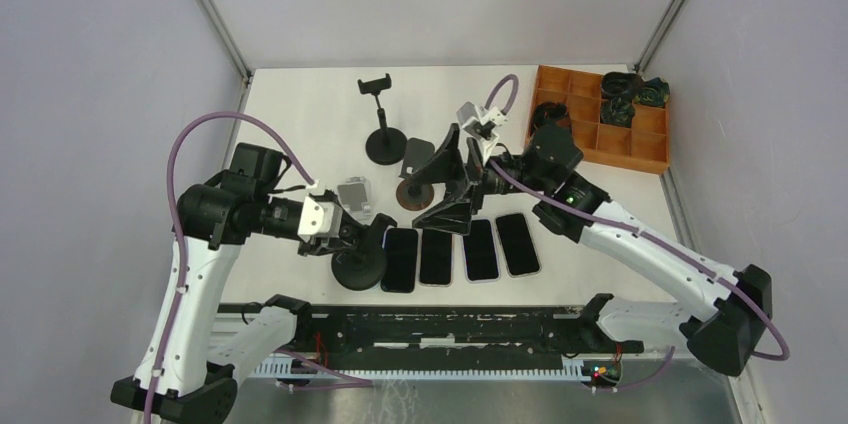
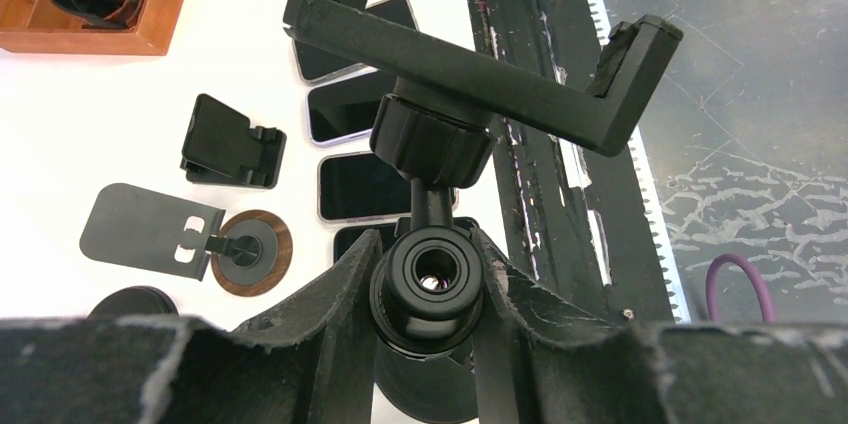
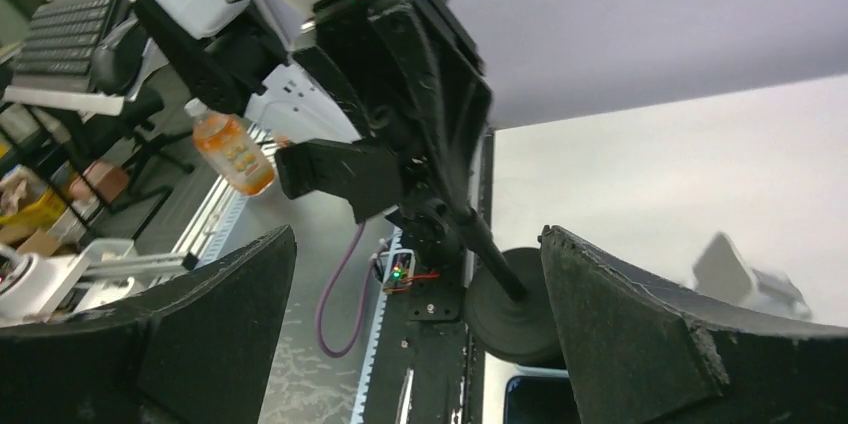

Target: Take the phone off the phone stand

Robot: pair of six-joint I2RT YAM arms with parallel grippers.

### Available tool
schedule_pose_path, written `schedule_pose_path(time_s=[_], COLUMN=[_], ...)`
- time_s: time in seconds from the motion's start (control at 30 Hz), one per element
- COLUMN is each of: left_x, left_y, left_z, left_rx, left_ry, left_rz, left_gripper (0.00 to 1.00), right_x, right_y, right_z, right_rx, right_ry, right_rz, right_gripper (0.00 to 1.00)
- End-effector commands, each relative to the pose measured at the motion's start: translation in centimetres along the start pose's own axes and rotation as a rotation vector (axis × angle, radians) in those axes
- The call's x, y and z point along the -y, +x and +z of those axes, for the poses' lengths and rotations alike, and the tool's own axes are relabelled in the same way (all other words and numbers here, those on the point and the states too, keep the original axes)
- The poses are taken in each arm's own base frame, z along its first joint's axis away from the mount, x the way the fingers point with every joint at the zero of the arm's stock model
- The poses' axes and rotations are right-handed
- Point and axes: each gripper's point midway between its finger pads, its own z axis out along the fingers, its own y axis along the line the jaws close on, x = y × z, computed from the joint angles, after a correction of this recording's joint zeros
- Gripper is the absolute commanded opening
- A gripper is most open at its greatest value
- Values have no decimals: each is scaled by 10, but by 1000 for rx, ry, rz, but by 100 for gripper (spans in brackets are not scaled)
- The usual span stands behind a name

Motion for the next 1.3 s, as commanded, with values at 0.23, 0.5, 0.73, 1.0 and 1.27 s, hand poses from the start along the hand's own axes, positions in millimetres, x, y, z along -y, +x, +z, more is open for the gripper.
schedule_pose_path(time_s=[0.23, 0.5, 0.73, 1.0, 1.27], left_x=[4, 4, 4, 3, 2], left_y=[-24, -24, -25, -26, -28], left_z=[-1, -1, -1, -2, -3], left_rx=[92, 90, 91, 84, 85], left_ry=[6, 5, 5, -2, -6], left_rz=[38, 41, 43, 57, 65], left_gripper=[2, 2, 2, 3, 2], right_x=[-42, -55, -57, -48, -39], right_y=[-1, 6, -1, 7, 17], right_z=[53, 59, 63, 69, 71], right_rx=[-72, -89, -83, -138, -180], right_ry=[-222, -273, -274, -253, -219], right_rz=[-132, -135, -135, -115, -98], right_gripper=[95, 77, 51, 50, 61])
